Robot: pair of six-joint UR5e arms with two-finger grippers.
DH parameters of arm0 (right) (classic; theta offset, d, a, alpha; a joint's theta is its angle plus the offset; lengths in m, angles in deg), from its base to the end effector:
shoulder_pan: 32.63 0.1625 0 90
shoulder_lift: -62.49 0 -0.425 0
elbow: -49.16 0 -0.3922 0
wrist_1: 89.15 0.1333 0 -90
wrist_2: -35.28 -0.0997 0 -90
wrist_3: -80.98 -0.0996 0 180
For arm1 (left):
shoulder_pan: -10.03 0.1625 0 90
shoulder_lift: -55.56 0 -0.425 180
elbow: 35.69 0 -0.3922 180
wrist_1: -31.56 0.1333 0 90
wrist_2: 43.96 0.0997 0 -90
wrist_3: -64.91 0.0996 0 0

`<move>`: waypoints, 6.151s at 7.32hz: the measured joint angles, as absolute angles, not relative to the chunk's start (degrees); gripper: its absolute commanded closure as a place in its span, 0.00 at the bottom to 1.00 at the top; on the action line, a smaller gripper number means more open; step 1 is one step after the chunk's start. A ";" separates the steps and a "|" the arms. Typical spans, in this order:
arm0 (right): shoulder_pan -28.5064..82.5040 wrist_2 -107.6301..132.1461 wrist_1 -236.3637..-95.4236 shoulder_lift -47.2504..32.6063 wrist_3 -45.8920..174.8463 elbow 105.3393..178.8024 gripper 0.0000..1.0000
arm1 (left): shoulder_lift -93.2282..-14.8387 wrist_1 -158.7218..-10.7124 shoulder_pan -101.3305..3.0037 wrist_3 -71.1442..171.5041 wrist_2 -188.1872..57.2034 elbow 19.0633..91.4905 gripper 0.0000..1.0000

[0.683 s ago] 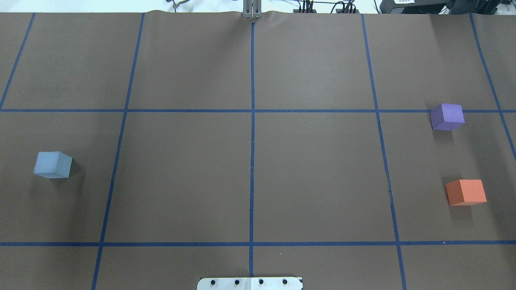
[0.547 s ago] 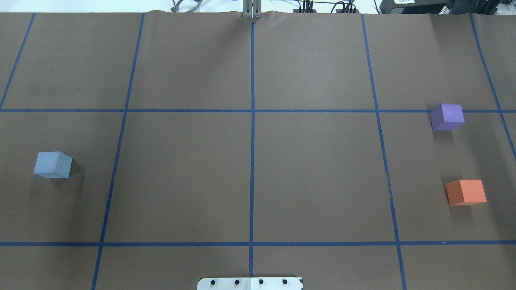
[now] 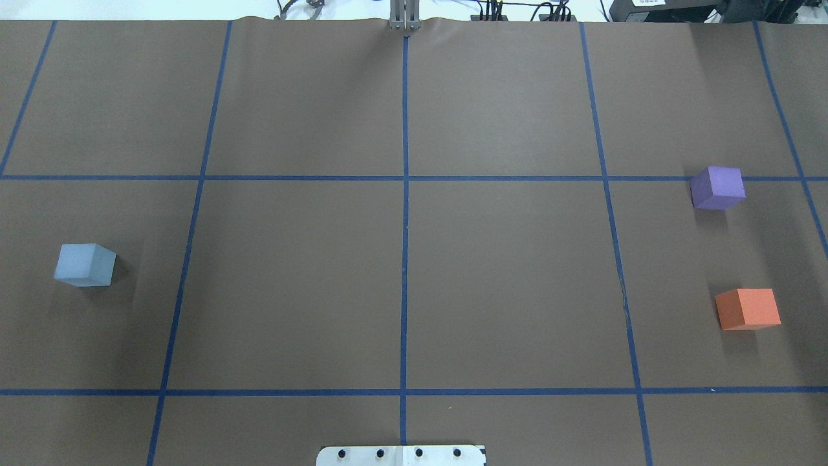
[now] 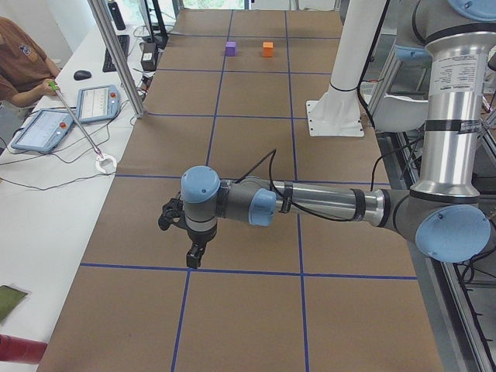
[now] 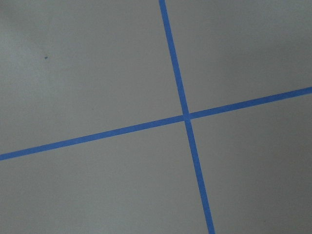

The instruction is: Place blue block between orange and purple blocks

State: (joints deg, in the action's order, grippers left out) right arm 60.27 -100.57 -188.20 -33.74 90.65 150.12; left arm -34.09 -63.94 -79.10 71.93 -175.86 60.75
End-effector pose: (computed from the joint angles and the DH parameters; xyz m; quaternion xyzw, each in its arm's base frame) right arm 0.0840 -0.4352 0.6293 0.0081 -0.3907 -0.0397 0.9196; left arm -0.0592 -0.5009 0.5985 0.1132 0.3502 0.0999 0.9244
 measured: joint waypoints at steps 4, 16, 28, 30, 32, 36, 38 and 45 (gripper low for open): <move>60.03 -100.26 -188.20 -32.54 90.69 150.57 0.00 | -33.06 -63.73 -76.64 61.04 -179.10 69.33 0.00; 59.21 -100.32 -188.32 -30.59 90.21 149.39 0.00 | -25.89 -85.38 -37.68 8.47 -155.94 73.14 0.00; 59.21 -100.36 -188.30 -30.23 90.29 149.68 0.00 | -29.29 -81.48 -34.91 9.18 -157.53 71.91 1.00; 59.21 -100.01 -188.31 -29.79 90.26 149.64 0.00 | -33.94 -70.31 -34.97 8.89 -158.61 79.39 1.00; 59.21 -99.99 -188.29 -29.90 89.42 149.60 0.00 | -49.92 -54.32 -34.02 8.01 -158.70 81.06 1.00; 59.21 -100.27 -188.22 -29.61 88.71 150.00 0.00 | -82.72 -44.03 -25.67 -0.56 -158.03 60.70 1.00; 59.22 -101.63 -188.27 -29.40 88.62 150.07 0.00 | -89.74 -51.24 -22.82 -3.15 -155.96 47.98 1.00; 59.46 -105.10 -188.77 -29.34 82.55 158.23 0.00 | -91.59 -63.09 -18.87 -4.24 -151.88 34.15 0.00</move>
